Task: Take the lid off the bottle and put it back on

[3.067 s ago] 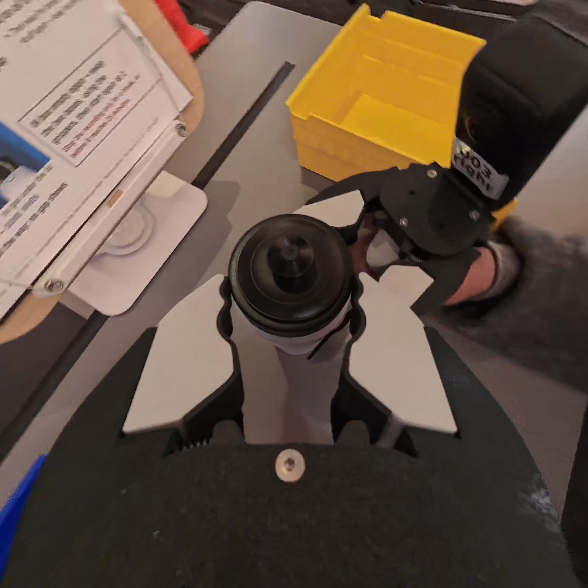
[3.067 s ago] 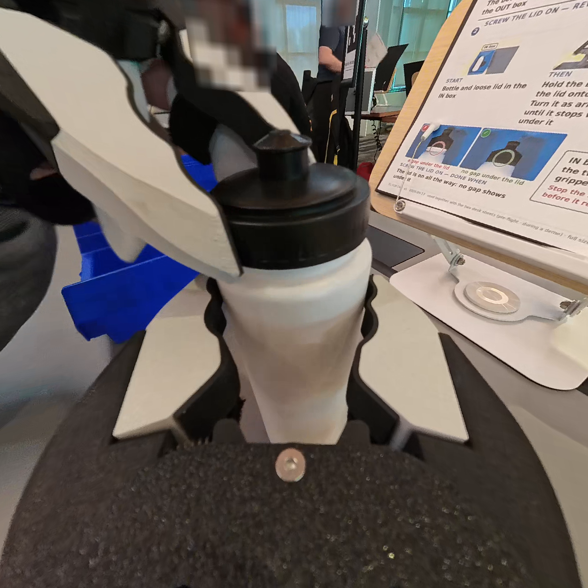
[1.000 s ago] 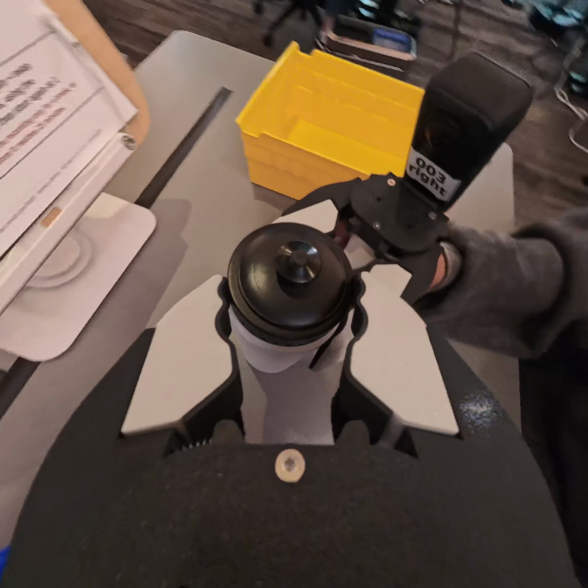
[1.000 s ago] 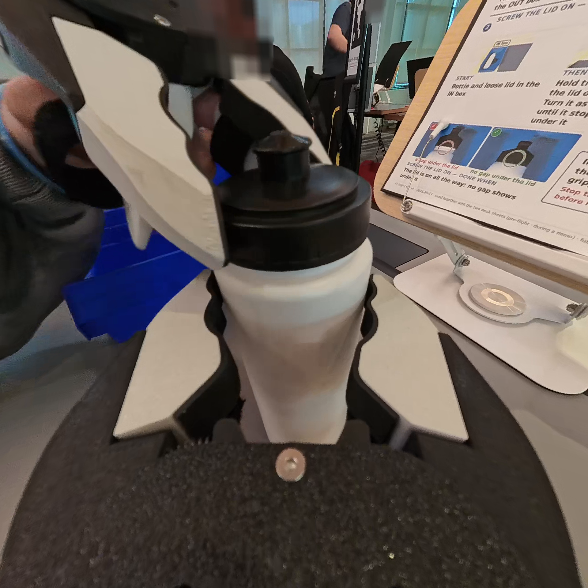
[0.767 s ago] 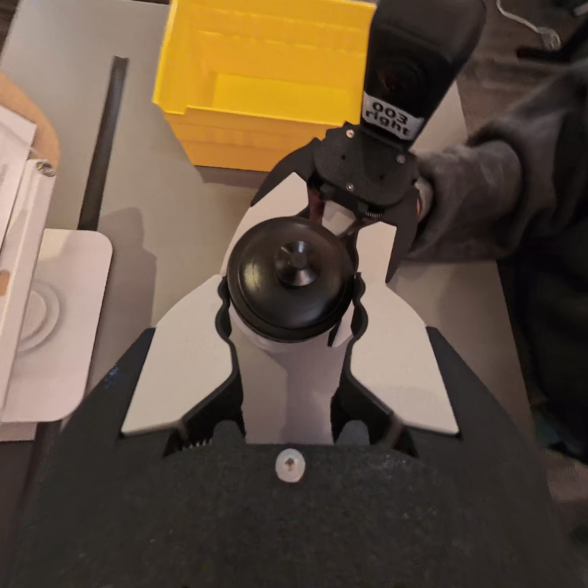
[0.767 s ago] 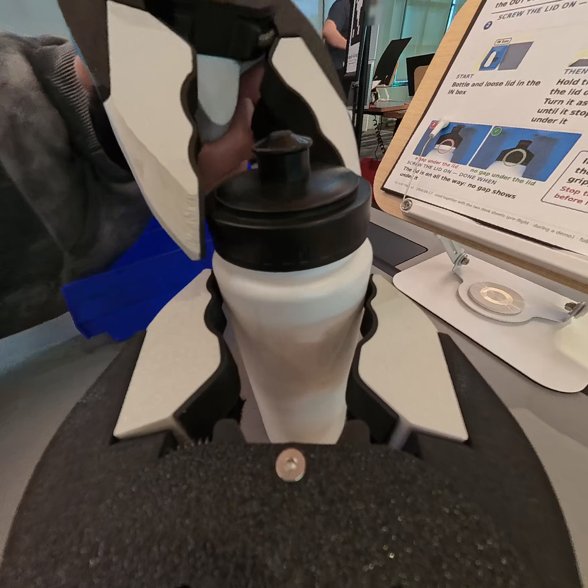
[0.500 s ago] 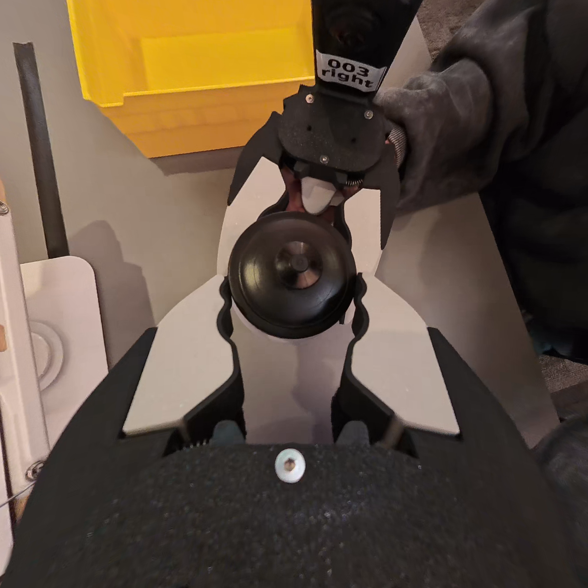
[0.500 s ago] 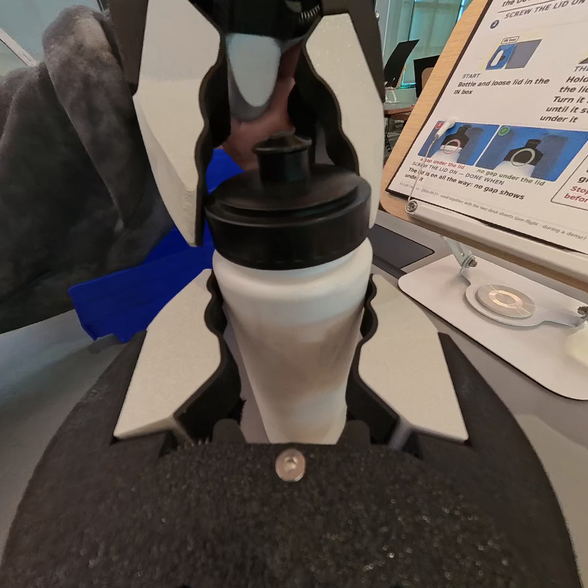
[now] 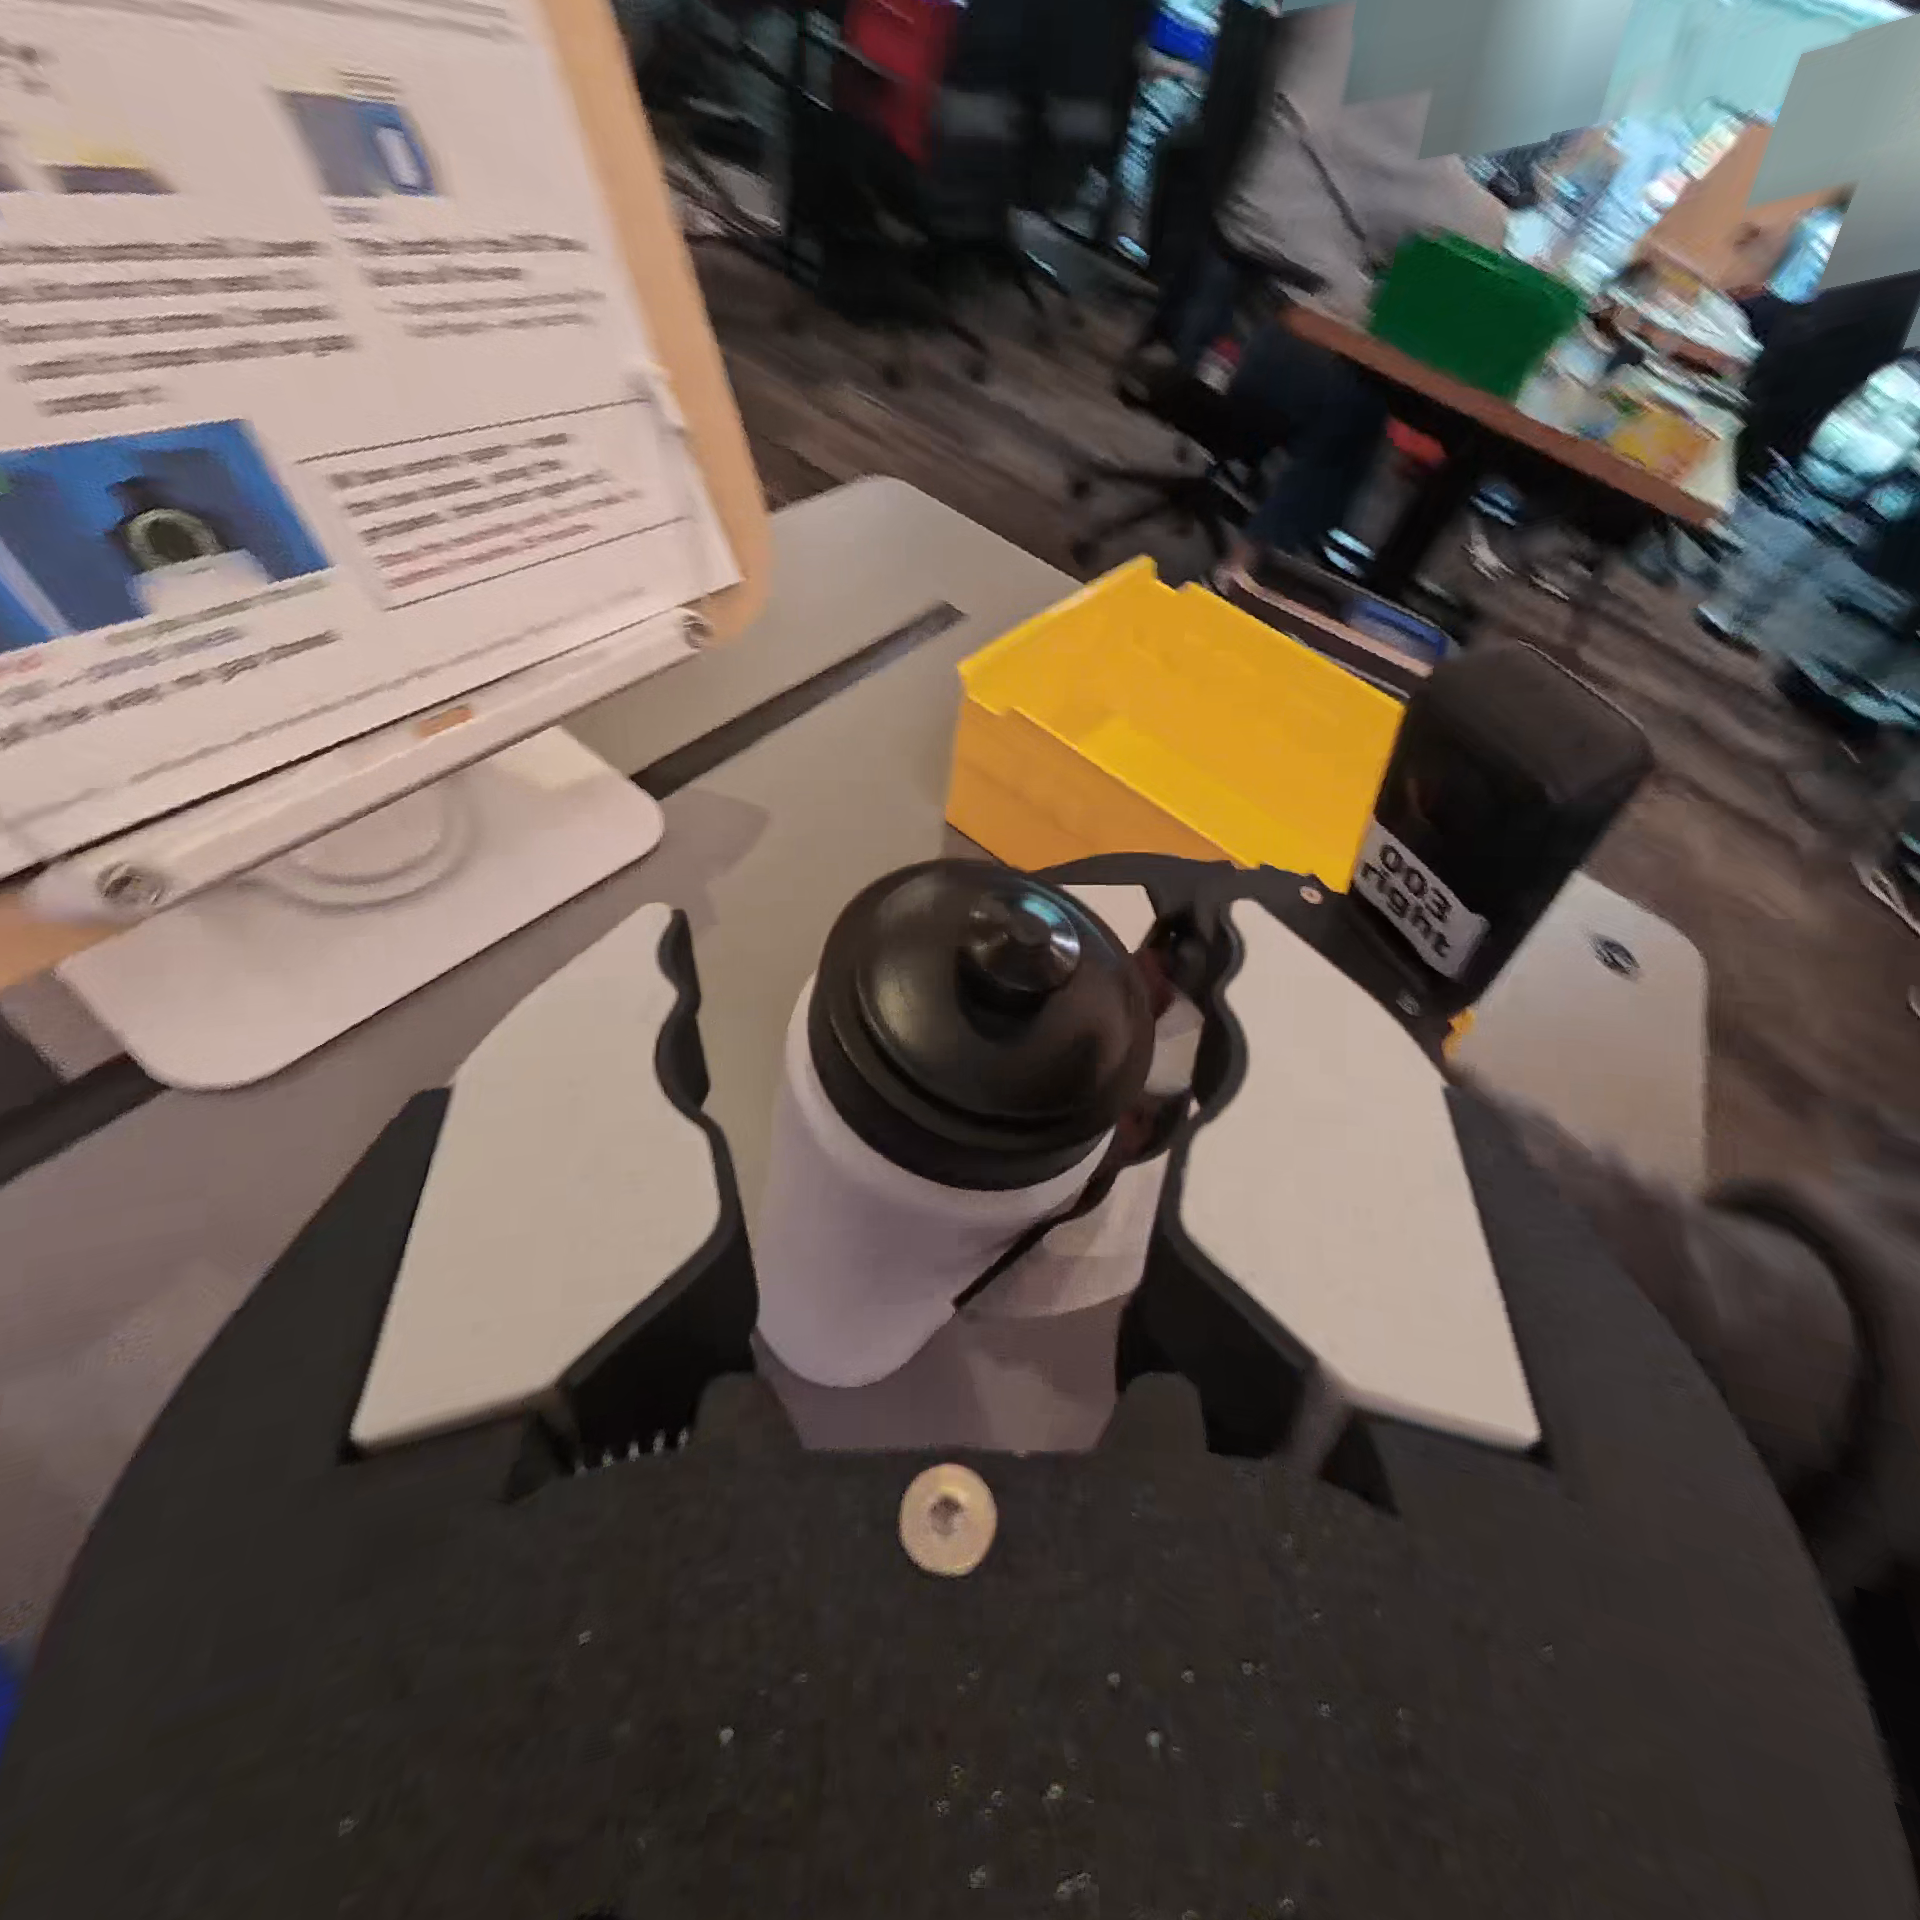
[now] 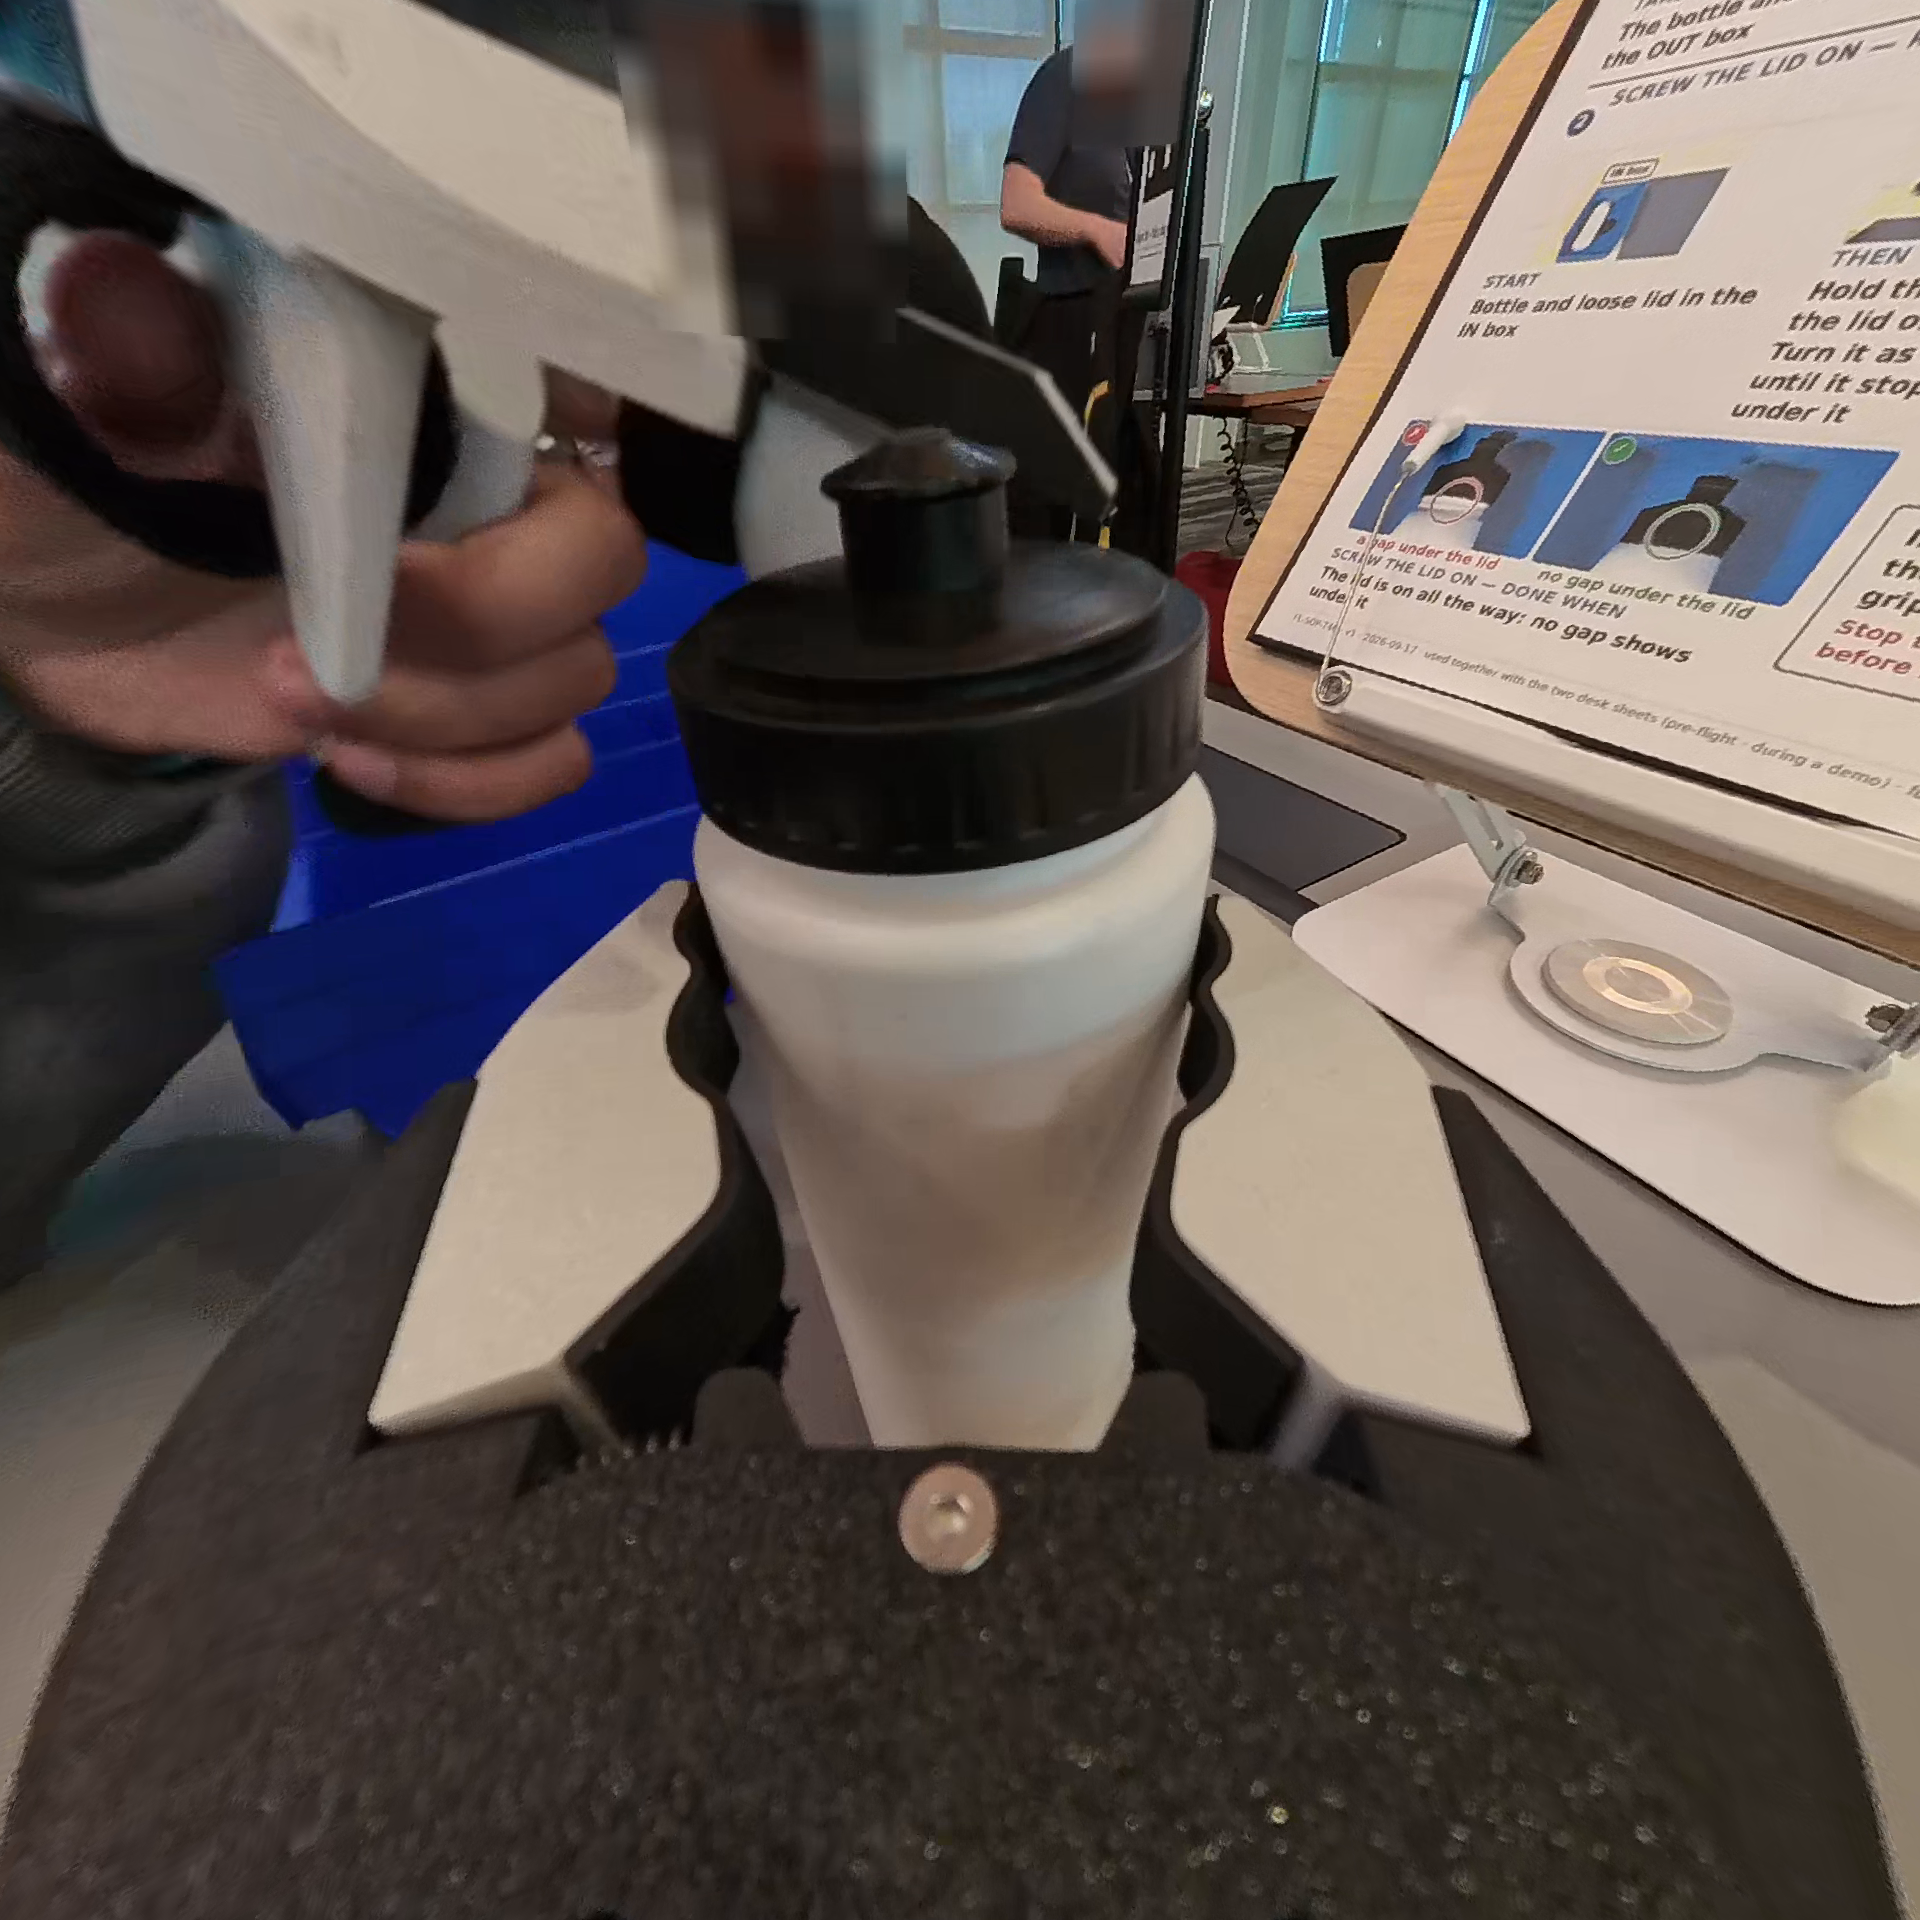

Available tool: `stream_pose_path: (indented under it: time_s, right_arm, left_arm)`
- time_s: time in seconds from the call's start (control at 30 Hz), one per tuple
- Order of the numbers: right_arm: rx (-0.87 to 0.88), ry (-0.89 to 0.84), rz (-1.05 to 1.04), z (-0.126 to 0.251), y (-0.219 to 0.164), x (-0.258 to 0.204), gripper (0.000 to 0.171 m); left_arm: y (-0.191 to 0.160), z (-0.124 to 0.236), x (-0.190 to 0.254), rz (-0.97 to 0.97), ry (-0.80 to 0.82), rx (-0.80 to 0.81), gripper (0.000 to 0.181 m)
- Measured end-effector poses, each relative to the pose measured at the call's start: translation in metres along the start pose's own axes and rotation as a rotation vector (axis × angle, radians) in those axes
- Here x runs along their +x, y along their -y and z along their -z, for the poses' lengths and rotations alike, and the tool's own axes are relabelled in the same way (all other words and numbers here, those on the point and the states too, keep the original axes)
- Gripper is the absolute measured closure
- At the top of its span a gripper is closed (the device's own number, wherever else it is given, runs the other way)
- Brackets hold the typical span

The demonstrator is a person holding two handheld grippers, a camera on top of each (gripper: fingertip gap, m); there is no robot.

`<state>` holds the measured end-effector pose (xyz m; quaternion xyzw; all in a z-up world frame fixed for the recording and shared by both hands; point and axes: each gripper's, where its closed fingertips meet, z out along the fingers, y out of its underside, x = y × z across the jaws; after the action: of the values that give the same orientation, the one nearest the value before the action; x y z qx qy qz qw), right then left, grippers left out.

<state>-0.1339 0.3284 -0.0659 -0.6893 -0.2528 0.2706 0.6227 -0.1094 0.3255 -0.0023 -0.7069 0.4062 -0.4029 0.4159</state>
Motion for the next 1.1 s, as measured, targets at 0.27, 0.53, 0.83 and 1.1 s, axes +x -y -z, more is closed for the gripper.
stream_pose_path:
  time_s: [0.27,0.53,0.83,1.1]
  right_arm:
    - [0.001,-0.012,-0.001,0.0,0.0,0.001,0.086]
    - [-0.024,-0.024,0.013,0.001,-0.001,0.0,0.086]
    - [-0.021,0.009,0.022,0.0,-0.001,-0.004,0.086]
    - [-0.013,0.054,0.027,0.0,0.0,-0.009,0.086]
  left_arm:
    - [-0.021,-0.008,-0.001,0.029,0.338,0.044,0.104]
    - [-0.024,-0.008,0.001,-0.022,0.299,-0.046,0.109]
    - [-0.029,-0.004,0.007,-0.169,0.032,-0.146,0.108]
    - [-0.035,0.002,0.012,-0.349,-0.332,-0.286,0.109]
